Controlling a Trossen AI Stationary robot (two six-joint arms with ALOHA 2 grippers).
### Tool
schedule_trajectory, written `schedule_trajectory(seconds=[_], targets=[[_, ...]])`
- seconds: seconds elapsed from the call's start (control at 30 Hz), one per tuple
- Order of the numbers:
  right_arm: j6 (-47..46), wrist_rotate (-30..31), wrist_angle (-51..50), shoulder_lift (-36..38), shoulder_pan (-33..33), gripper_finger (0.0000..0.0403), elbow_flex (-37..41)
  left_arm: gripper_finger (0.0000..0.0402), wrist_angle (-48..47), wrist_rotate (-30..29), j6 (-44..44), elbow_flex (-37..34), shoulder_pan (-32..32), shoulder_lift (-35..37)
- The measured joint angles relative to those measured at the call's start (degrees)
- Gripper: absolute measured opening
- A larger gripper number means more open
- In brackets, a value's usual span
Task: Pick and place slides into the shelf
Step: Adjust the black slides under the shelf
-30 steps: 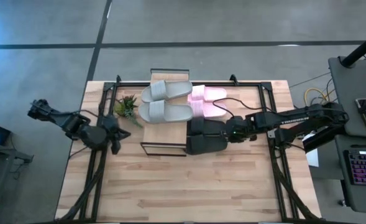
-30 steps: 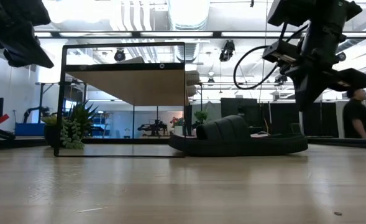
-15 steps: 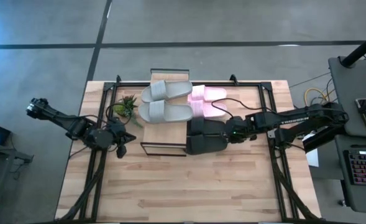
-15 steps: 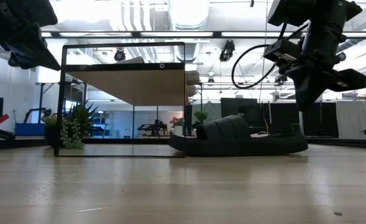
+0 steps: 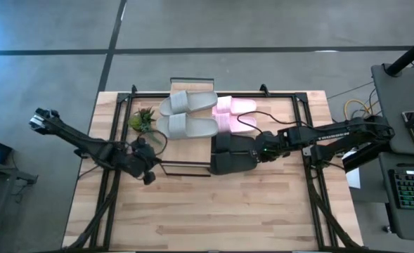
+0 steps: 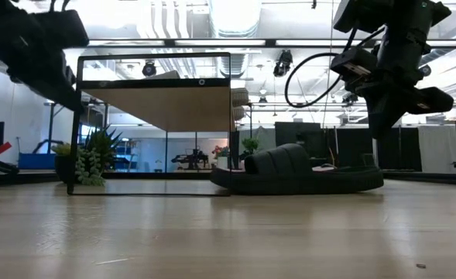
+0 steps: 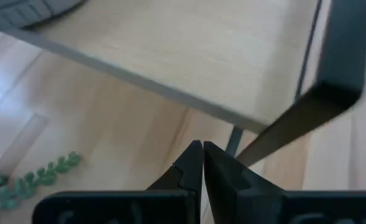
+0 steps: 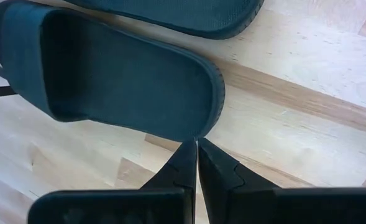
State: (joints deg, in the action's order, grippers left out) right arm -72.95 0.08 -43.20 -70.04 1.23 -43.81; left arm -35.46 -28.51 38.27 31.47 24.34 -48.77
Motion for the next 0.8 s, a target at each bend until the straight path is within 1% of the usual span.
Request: schedule_trajectory(seconds=[0.13, 0.57, 0.8], targets=[[0.18, 0.0, -0.06, 0.02, 0.0, 0.0009, 0.0, 0.0, 1.21, -0.18, -0.03, 0.0, -0.01, -2.57], [0.6, 0.04, -0.06, 0.02, 0.0, 0.0009, 0.0, 0.0, 2.59, -0.8, 0.21, 0.4, -0.02, -3.06], [0.89, 0.0, -0.13, 0.02, 0.0, 0.0009, 0.0, 0.0, 4.87, -0.75, 0.3, 0.43, -0.39, -5.2]])
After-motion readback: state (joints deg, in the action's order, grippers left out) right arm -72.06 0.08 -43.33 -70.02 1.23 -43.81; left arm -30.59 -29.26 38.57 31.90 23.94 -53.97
